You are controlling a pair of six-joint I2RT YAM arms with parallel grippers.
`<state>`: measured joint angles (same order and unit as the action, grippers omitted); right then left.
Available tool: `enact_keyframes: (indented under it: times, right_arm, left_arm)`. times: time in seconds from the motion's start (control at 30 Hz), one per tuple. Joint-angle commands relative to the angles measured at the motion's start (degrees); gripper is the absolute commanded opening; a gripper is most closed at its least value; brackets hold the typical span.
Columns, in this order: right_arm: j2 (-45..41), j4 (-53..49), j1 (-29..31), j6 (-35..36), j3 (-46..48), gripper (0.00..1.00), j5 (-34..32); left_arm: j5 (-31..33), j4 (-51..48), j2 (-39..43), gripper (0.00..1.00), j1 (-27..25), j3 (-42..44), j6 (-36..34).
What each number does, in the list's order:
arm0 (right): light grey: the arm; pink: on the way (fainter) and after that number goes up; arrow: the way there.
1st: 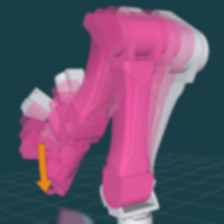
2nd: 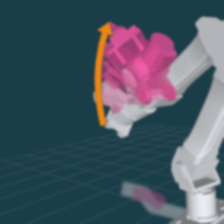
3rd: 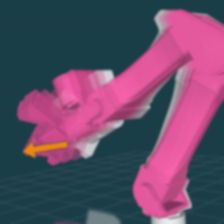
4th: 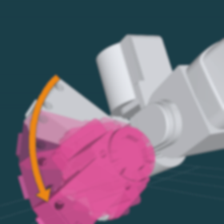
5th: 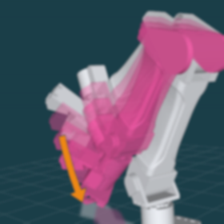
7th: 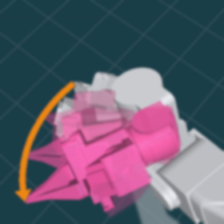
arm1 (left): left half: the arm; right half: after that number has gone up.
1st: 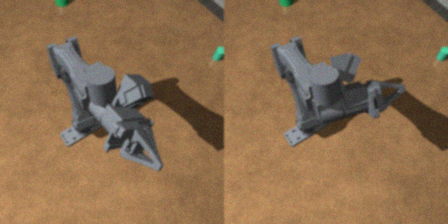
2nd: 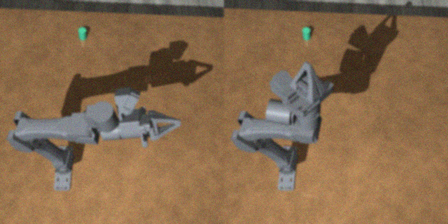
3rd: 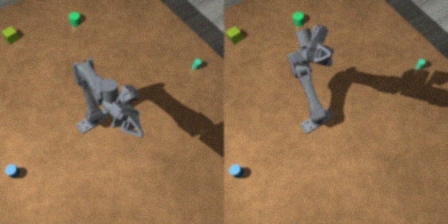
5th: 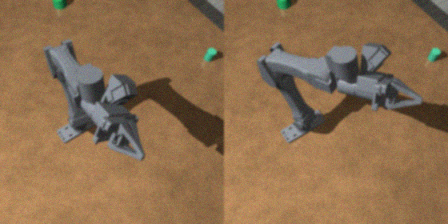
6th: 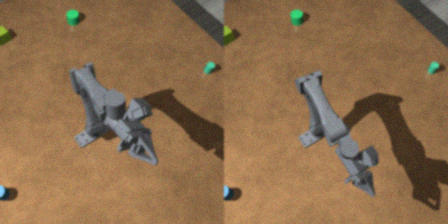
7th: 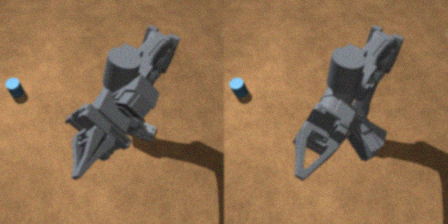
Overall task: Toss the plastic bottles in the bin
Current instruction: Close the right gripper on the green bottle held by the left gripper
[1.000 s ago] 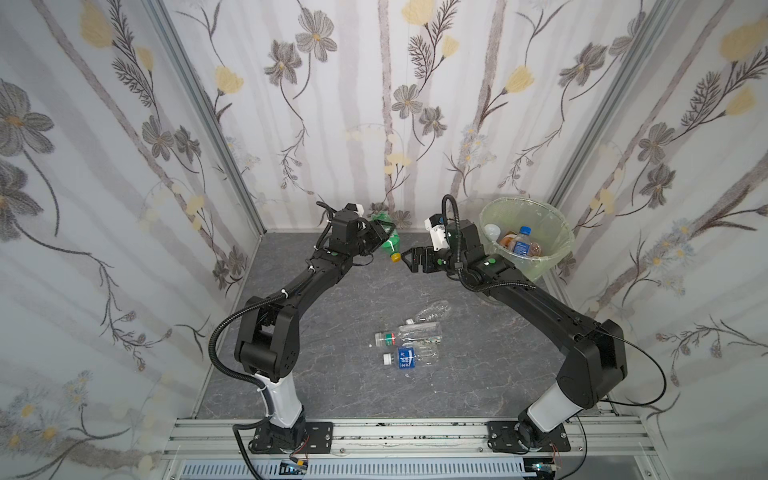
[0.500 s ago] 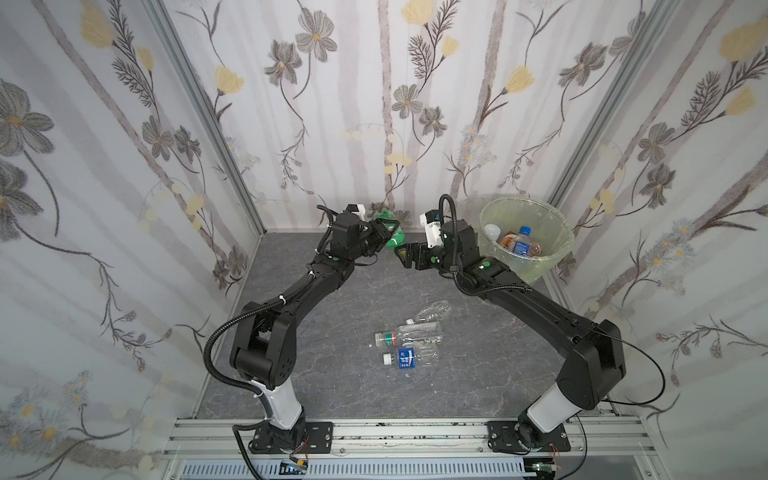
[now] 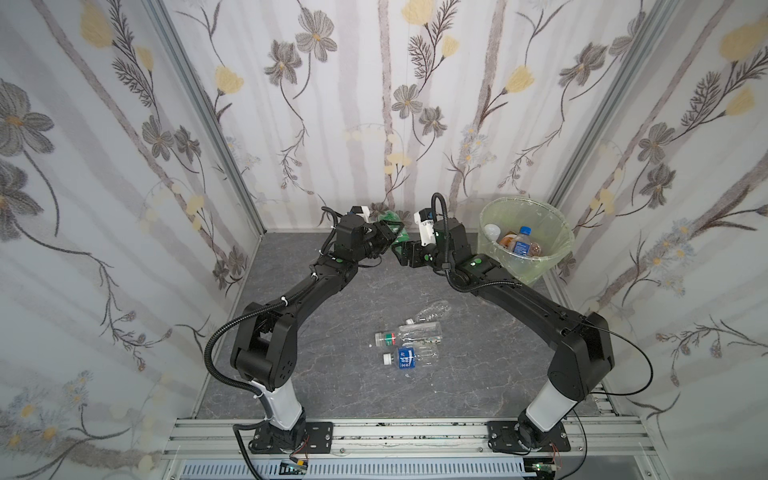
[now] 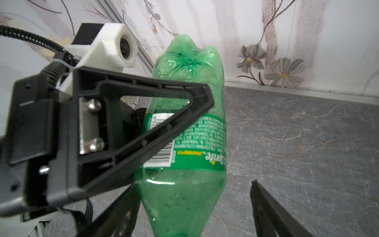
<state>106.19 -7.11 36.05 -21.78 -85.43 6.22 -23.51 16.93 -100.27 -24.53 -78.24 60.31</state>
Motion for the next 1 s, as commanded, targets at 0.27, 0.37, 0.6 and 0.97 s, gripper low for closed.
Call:
enact_keyframes:
  times: [0.27,0.37,0.6,0.97]
  right_arm:
    - [1.25,3.68,-0.02,-0.78,-0.79,0.68,-2.40]
    - [1.54,3.84,0.01,-1.05,-0.62,0.64,-2.27]
    - [1.34,4.03,0.01,-1.25,-0.05,0.54,-2.32]
    - [-0.02,4.46,0.05,-1.44,2.20,0.51,-1.82]
  left_arm:
    - [-0.38,3.20,0.16,0.54,-0.22,-0.10,1.82]
    - [-0.51,3.36,0.16,0.54,-0.25,-0.07,2.04]
    - [-0.42,3.54,0.22,0.59,-0.21,0.10,2.31]
    - [0.03,3.64,-0.12,0.67,0.80,0.53,3.04]
